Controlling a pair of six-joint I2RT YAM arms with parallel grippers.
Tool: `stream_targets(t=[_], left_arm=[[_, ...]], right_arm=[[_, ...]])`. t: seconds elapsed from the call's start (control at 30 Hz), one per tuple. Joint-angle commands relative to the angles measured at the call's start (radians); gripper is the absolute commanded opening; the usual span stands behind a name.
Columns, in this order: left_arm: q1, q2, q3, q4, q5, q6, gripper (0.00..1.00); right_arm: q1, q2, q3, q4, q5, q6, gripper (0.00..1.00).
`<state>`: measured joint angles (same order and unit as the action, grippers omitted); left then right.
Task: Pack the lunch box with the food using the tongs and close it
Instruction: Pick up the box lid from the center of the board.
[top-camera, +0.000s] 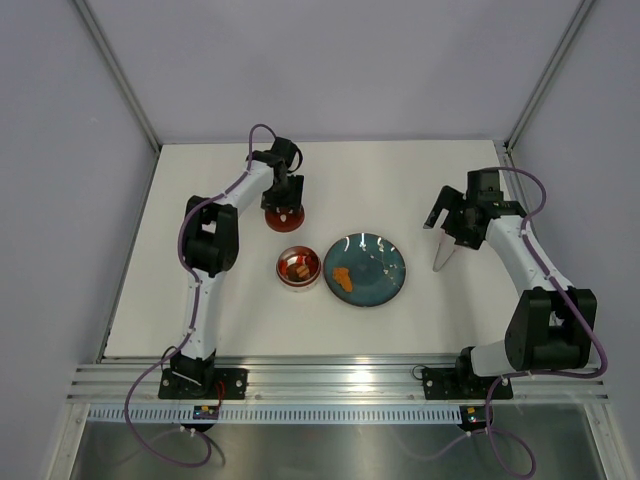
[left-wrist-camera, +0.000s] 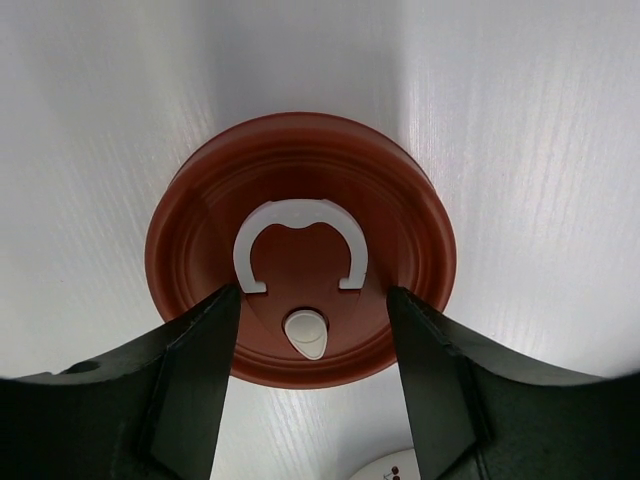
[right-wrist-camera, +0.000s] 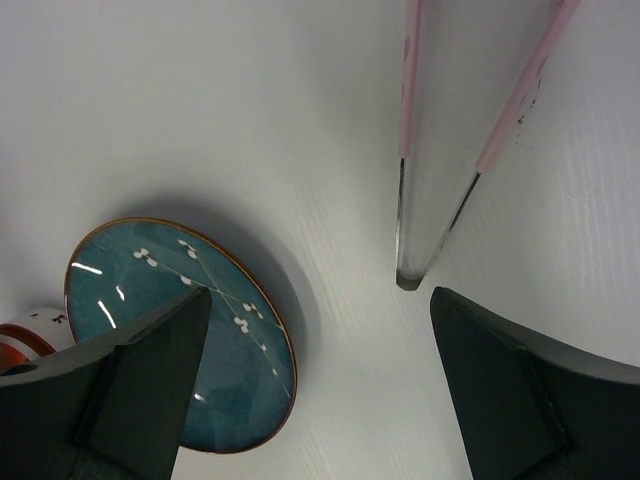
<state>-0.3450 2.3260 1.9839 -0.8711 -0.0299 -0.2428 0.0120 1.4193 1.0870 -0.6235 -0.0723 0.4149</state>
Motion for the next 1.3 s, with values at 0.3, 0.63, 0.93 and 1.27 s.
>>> stream_targets(t=[0.3,0.63,0.93,1.27], left_arm=[[0.001,-0.008,-0.002,0.017,-0.064,0.017,0.35],[0.000,-0.148,0.000,0.014,-0.122,0.011,0.16],[-0.005,-0.318,-0.068,0.012,-0.122,-0.016,0.04],[-0.115,-0.575,-0.378,0.029,-0.139,-0.079,0.01]], right_arm=[[0.002,0.001,-0.013,0.034,-0.027,-0.018,0.99],[0.002,-0.029,-0.016,0.025,-0.035,-0.016,0.99],[0.002,-0.051,-0.022,0.024,-0.044,-0.007,0.99],[0.002,-0.074,-0.041,0.022,-0.064,-0.002,0.99]])
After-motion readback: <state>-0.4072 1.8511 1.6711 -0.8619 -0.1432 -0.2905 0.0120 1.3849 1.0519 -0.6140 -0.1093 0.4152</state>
